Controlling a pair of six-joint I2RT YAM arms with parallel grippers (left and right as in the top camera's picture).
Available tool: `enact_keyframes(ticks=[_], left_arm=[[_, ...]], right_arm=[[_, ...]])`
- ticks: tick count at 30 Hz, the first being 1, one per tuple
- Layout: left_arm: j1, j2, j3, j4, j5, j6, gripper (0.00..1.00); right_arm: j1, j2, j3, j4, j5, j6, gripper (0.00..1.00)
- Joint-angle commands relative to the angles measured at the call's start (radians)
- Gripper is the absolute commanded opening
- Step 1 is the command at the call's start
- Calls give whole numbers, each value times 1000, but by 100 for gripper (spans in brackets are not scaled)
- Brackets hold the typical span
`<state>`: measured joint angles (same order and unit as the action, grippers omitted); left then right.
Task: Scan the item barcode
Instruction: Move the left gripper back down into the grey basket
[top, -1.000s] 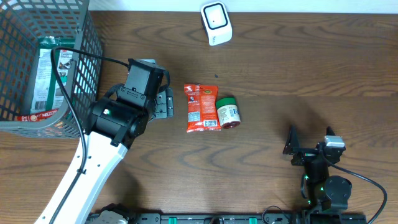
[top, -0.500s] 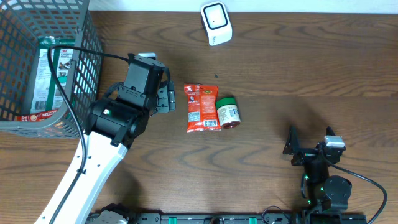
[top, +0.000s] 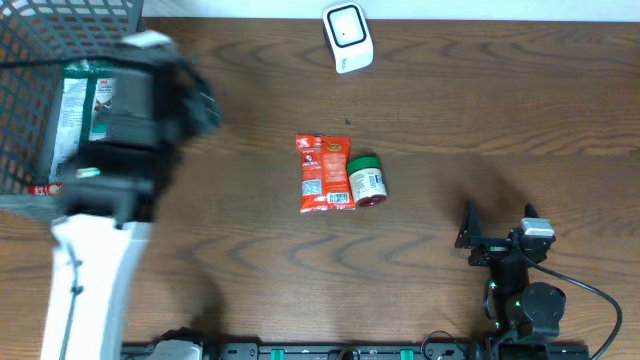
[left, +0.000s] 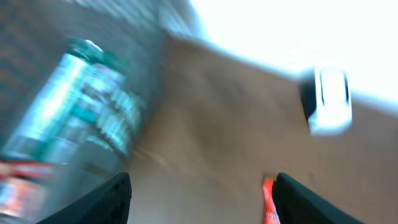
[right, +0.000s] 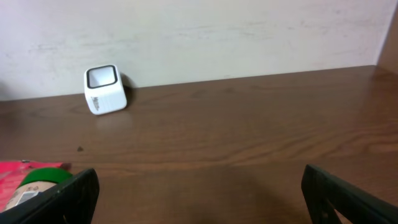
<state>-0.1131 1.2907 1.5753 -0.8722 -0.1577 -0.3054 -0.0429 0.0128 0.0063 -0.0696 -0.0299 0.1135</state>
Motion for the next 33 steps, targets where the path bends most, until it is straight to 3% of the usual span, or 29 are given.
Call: enact_keyframes(ticks=[1,10,14,19,23,27,33], left_arm=[[158,-3,150,-33,-9,-11,73],[459,99,165,-6,-7,-2,74],[509,198,165,15,11,37,74],[582,333,179,66,231,84,74],[633,464,289,21,373,97,75],[644,629,483,-120,409,182,74],[639,737,497,-90,416,266,74]], right_arm=[[1,-2,-1,-3,2,-6,99],[1,-2,-1,-3,2,-6,99],[1,-2,-1,-3,2,-6,99],[1,-2,-1,-3,2,-6,99],[1,-2,-1,-3,2,-6,99],[20,-2,-1,-3,2,-6,99],[31,-2,-1,-3,2,-6,99]])
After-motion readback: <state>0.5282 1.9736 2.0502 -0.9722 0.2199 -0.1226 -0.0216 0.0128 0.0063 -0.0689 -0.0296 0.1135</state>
